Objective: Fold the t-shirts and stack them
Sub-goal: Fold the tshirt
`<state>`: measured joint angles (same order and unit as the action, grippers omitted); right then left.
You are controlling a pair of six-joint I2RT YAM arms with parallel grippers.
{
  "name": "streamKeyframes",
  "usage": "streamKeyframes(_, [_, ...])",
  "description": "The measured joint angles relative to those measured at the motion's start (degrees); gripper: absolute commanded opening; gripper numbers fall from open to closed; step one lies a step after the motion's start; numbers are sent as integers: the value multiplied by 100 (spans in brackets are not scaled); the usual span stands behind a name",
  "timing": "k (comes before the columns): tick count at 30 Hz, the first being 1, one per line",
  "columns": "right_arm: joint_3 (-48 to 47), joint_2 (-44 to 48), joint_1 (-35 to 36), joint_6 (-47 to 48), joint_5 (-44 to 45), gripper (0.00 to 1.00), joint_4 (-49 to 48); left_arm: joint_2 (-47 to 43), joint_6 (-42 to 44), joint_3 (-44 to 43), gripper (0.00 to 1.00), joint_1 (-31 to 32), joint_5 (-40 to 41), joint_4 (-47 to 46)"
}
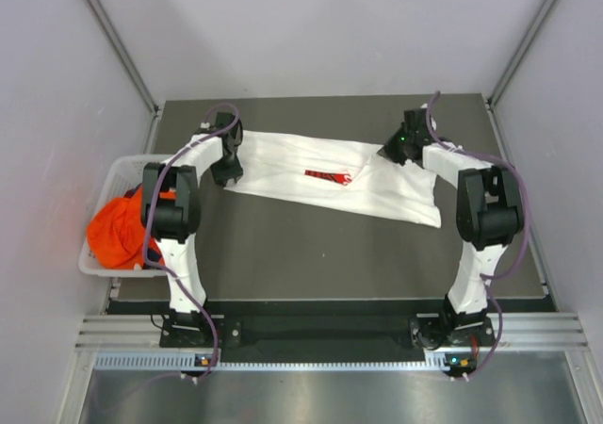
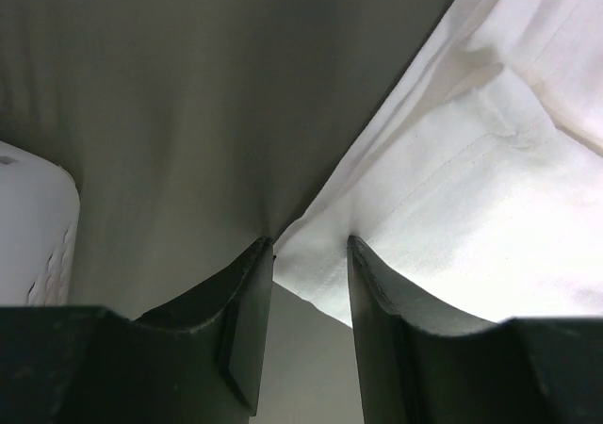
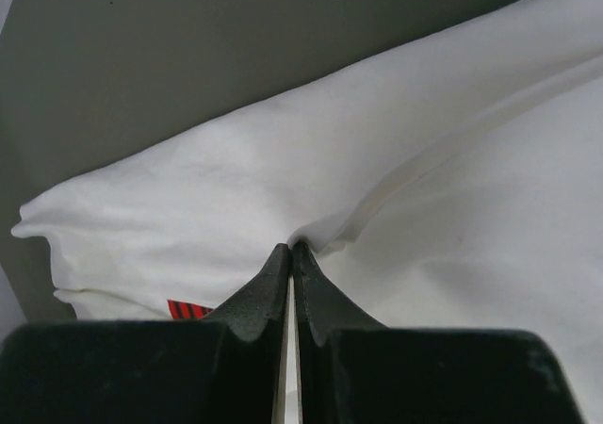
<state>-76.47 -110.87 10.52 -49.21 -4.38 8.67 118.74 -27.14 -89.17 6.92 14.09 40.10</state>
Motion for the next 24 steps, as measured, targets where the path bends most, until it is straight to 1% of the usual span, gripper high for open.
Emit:
streamKeyframes(2, [-57,-90,9,24,-24,0,-22,0,2,2,42,13,31,-2])
streamKeyframes(5, [-90,-190,24,31,-55,4,-52,0,2,2,43,31,61,0])
streamKeyframes(8, [-92,-249,26,68,-105,14,-50,0,2,2,43,31,81,0])
streamKeyframes(9, [-122,-262,26,98,-120,23,-24,0,2,2,43,31,90,0])
streamKeyframes(11, [-223,-291,28,157,-129,26,33,0,2,2,43,35,140,9])
streamKeyframes(15, [-433,-284,31,354,-63,37,188,35,9,-66,44,44,376,92])
streamKeyframes(17, [-468,-249,28,492,26,38,313,85,7,-129,43,39,501,122])
streamKeyframes(21, [-494,-116,-48,822,177,39,776,92,7,-149,44,35,505,153])
streamKeyframes(24, [-728,-107,-140,979,216,38,1198,90,9,-160,44,35,470,155])
